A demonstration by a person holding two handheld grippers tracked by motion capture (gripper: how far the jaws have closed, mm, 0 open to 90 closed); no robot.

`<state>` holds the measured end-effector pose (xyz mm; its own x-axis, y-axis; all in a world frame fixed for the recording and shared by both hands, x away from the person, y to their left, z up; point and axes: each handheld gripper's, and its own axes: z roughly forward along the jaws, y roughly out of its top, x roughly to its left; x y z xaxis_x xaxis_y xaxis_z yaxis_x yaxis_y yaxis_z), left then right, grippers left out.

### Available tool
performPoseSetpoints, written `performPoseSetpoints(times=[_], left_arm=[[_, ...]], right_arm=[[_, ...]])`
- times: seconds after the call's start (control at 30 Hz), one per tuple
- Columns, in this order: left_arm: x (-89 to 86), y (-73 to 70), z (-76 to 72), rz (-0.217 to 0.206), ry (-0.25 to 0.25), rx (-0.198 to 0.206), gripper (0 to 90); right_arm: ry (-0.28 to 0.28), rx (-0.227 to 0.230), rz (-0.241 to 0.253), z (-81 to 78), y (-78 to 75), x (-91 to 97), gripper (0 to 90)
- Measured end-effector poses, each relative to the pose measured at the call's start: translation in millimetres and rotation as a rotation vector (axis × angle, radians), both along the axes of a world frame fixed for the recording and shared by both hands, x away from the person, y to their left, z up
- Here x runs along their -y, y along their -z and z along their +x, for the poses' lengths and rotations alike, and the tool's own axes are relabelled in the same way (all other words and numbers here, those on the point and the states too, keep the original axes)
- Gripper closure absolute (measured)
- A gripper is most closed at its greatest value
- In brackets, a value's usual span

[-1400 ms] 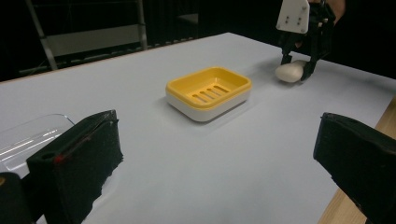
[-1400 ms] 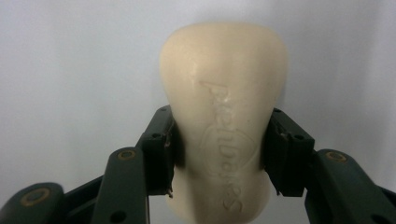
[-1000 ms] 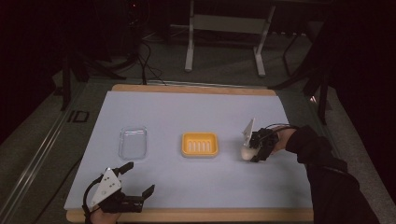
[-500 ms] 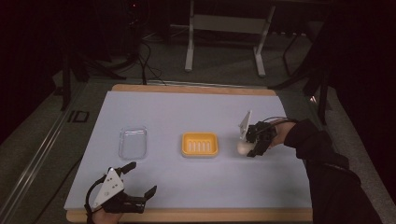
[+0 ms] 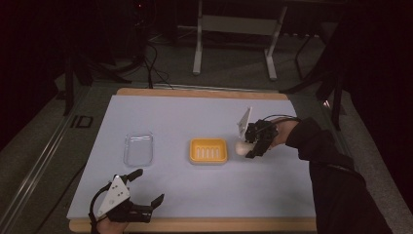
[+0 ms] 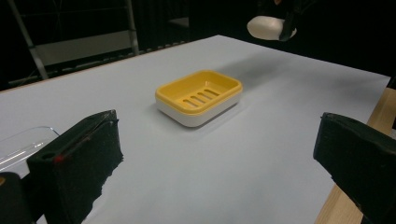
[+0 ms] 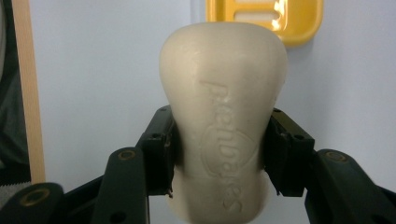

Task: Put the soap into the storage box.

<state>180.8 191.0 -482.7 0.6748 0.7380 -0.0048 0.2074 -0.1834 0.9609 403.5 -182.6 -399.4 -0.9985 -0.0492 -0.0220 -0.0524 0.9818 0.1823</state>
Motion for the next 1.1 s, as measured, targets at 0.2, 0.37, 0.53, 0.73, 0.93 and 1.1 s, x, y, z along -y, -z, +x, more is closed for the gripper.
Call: performPoseSetpoints(times=[0.2, 0.37, 0.53, 0.73, 0.93, 1.1], left_arm=[[-0.3, 0.0, 0.1, -0.002, 0.001, -0.001, 1.1], [-0.3, 0.1, 0.2, -0.003, 0.002, -0.001, 1.2], [-0.4, -0.1, 0.3, 0.0, 0.003, 0.001, 1.2], [0.2, 0.1, 0.6, 0.002, 0.006, 0.002, 1.2], [0.3, 0.2, 0.7, 0.006, 0.008, 0.004, 1.2], [0.1, 0.1, 0.4, 0.005, 0.009, 0.004, 1.2]], right_arm=[[-0.047, 0.034, 0.026, -0.5, -6.5, -12.0, 50.0], [-0.058, 0.05, 0.042, 1.7, -10.6, -24.8, 50.0], [-0.025, 0.03, 0.048, 7.1, -13.1, -37.0, 50.0], [-0.046, 0.053, 0.073, 9.6, -11.7, -48.2, 50.0], [-0.068, 0.052, 0.129, 10.5, -12.1, -55.1, 50.0], [-0.077, 0.048, 0.145, 11.3, -10.8, -62.9, 50.0]])
